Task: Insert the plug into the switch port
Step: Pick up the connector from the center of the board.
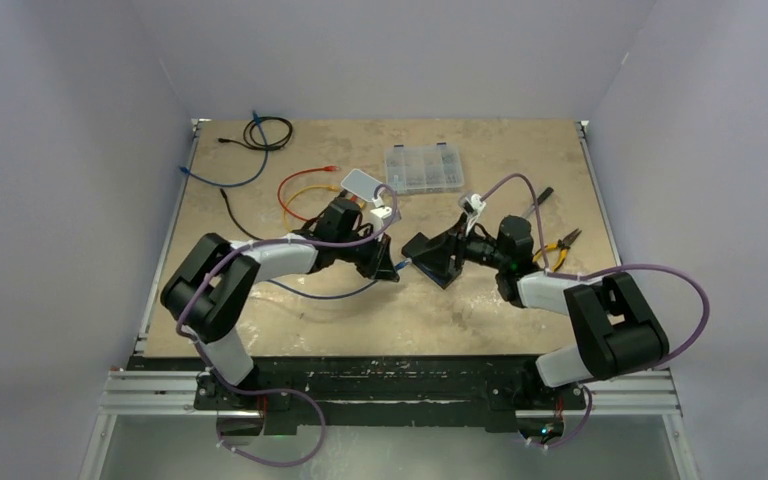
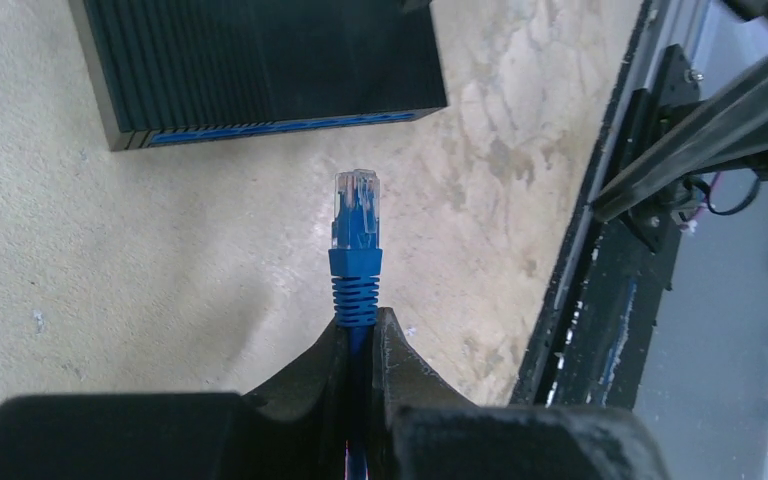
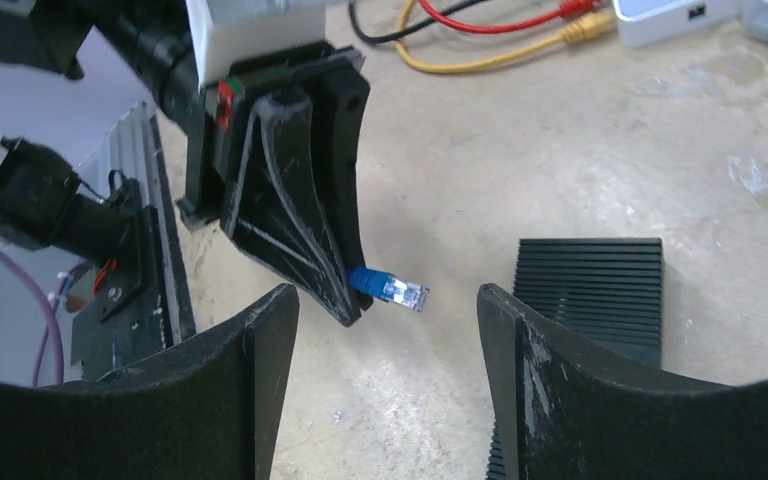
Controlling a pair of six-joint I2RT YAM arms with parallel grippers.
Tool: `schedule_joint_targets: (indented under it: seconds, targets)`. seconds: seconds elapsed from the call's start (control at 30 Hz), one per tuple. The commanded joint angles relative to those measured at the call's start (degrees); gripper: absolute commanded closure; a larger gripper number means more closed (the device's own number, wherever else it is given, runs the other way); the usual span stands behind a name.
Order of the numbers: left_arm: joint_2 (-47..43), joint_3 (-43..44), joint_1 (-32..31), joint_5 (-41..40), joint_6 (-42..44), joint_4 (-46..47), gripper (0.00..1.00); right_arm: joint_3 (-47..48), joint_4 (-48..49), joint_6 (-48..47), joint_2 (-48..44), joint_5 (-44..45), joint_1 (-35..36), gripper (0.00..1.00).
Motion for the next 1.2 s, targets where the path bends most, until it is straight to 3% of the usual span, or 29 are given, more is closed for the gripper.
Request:
schedule_joint_targets:
  seconds: [0.0,0.17,0.63,0.77,0.93,1.17]
  targets:
    - [-6.7,-0.7,0.5,3.0,1.2,-1.3,1.0,-3.5,16.5,-2.2,-2.9,-6.2,0.0,0.3]
    - [-10.6,0.6,0.4,4.4,1.6,-5.1,1.0,-8.0,26.8,-6.2,-6.0,-9.5,0.7,0.28]
    - [-19.0,7.3,-3.9,9.0,6.1,-24.9,1.0,-11.1,33.6,-14.0,-11.0,-18.3,4.2,0.3]
    - [-19.9,8.2,-3.9,10.5,7.9,-28.2,1.0,-10.5,33.1,-15.3,-11.1,-20.7,6.4,0.31]
    - [-19.9,8.8,-3.9,10.7,10.6,-32.2,1.0,-8.4,23.8,-21.5,-12.1,-20.2,8.3,0.38]
    - [-19.9,9.0,-4.6,12.3,12.1,-33.2,1.0,-7.6,22.1,-21.7,-11.4,-20.8,8.9,0.47]
